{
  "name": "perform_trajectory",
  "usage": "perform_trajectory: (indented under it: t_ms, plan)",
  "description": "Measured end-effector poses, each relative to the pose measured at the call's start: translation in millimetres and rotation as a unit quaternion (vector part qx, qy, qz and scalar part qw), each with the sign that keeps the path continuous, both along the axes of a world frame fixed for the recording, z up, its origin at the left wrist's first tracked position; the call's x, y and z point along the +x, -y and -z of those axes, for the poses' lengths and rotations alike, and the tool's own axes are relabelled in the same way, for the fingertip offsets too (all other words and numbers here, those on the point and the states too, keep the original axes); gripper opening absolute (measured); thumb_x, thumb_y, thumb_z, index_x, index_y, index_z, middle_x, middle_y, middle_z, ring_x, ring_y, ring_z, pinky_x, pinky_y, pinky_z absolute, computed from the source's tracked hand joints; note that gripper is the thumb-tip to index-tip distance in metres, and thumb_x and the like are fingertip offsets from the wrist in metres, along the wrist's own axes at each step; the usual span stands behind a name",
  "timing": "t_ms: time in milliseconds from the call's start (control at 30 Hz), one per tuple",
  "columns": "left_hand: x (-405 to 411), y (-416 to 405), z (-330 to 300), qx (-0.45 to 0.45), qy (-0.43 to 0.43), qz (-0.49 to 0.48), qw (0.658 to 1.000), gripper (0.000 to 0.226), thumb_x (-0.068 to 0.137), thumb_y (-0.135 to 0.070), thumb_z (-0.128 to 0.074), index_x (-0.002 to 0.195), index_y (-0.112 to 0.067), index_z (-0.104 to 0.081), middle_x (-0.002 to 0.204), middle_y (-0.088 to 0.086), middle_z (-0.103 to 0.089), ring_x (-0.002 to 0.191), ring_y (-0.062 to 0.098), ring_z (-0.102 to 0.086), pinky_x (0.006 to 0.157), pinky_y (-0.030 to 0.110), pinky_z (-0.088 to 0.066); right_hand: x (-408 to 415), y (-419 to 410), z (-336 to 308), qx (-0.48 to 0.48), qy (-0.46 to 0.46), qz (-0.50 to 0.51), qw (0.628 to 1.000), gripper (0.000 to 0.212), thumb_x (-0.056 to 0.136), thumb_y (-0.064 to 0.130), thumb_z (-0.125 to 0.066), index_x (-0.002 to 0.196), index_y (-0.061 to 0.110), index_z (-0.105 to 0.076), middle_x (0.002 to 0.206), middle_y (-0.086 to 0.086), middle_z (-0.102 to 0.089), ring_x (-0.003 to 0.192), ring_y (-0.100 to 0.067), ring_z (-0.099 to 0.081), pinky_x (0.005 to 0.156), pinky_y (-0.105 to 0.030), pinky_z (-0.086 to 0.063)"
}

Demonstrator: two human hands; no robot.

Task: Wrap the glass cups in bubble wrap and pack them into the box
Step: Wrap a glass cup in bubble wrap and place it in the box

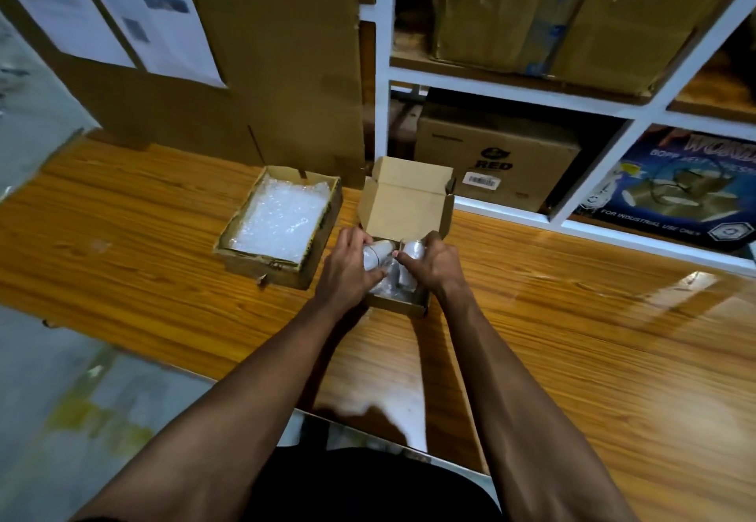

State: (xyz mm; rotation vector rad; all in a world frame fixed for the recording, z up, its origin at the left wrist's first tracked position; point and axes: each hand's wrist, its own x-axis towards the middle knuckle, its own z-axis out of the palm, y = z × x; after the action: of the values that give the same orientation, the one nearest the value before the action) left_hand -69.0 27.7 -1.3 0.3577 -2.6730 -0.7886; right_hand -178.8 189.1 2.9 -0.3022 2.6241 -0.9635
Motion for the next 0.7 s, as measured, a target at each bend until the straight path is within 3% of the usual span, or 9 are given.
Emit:
perform_trajectory:
  t_ms: [200,433,700]
  plan:
    - [-1,1,5,-0.033,0.032,0.022,0.999,0.054,0.081,-0.039,-0.086,0.115,-0.013,-0.053,0.113,0.009,-0.052,0.092,0.027,-0.056,0.069,0.034,-0.045,16,18,6,0.093,-0.023,0.007,0.995,0.064,0.086,0.055,-0.078,0.124,0.007,-0.058,0.118,-0.02,-0.064,0.108,-0.036,-0.065,0.082,-0.039,-0.055]
    - [-8,4,10,-0.159,0.094,0.02,0.983,0.064,0.083,-0.053,-0.081,0.124,-0.015,-0.049,0.119,0.005,-0.051,0.102,0.024,-0.059,0.086,0.038,-0.051,21,26,11,0.147,-0.032,-0.004,0.989,0.059,0.094,0.052,-0.071,0.129,0.005,-0.06,0.128,-0.018,-0.058,0.113,-0.032,-0.06,0.092,-0.039,-0.051]
    - [-16,8,18,-0.195,0.126,0.032,0.972,0.067,0.082,-0.056,-0.079,0.127,-0.019,-0.048,0.125,0.003,-0.056,0.114,0.024,-0.056,0.093,0.04,-0.043,18,33,15,0.179,-0.044,-0.032,0.982,0.06,0.095,0.048,-0.072,0.135,0.007,-0.055,0.131,-0.018,-0.058,0.117,-0.031,-0.06,0.094,-0.038,-0.051]
